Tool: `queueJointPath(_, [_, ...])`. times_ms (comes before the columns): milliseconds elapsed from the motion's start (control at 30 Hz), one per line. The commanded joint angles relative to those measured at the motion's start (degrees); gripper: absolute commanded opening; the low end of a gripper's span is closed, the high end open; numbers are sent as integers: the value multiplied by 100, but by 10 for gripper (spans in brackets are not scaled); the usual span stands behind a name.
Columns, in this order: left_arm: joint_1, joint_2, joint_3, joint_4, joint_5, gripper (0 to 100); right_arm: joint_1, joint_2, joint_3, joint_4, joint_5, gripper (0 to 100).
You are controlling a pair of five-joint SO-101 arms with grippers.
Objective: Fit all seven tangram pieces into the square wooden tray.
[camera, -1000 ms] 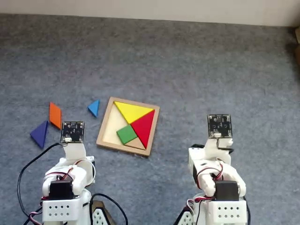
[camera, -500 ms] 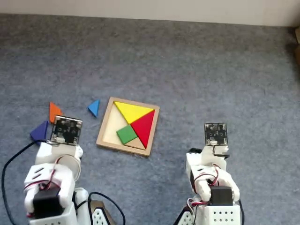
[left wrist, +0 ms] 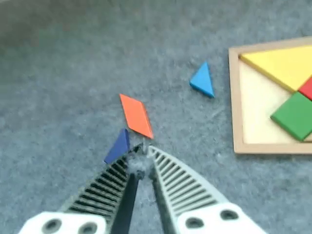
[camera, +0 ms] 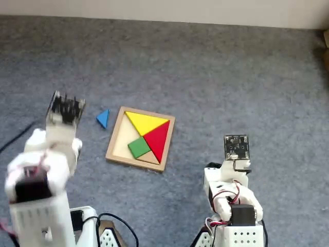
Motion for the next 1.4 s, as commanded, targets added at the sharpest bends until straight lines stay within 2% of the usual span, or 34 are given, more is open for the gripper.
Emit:
queueJointPath(0, [-75, 1798, -1033, 105, -18, 214, 66, -4, 585, -57, 18, 19])
queueJointPath(67, [-198, 2325, -1235, 62, -9, 252, 66, -4, 585, -57, 18, 19])
queueJointPath(300, [-567, 3925, -2035, -26, -35, 242, 321, 4, 585, -48, 18, 19])
queueJointPath(533, [-620, 5393, -2923, -35, -44, 242, 338, 4, 585, -48, 18, 19])
queueJointPath(767, [-1095, 6985, -3943, -193, -62, 242, 338, 4, 585, -48, 18, 19])
queueJointPath(1100, [-1112, 8980, -5446, -141, -62, 242, 338, 4, 585, -48, 18, 19])
queueJointPath(1367, [-1121, 10018, -6229, 18, -62, 226, 338, 4, 585, -48, 18, 19])
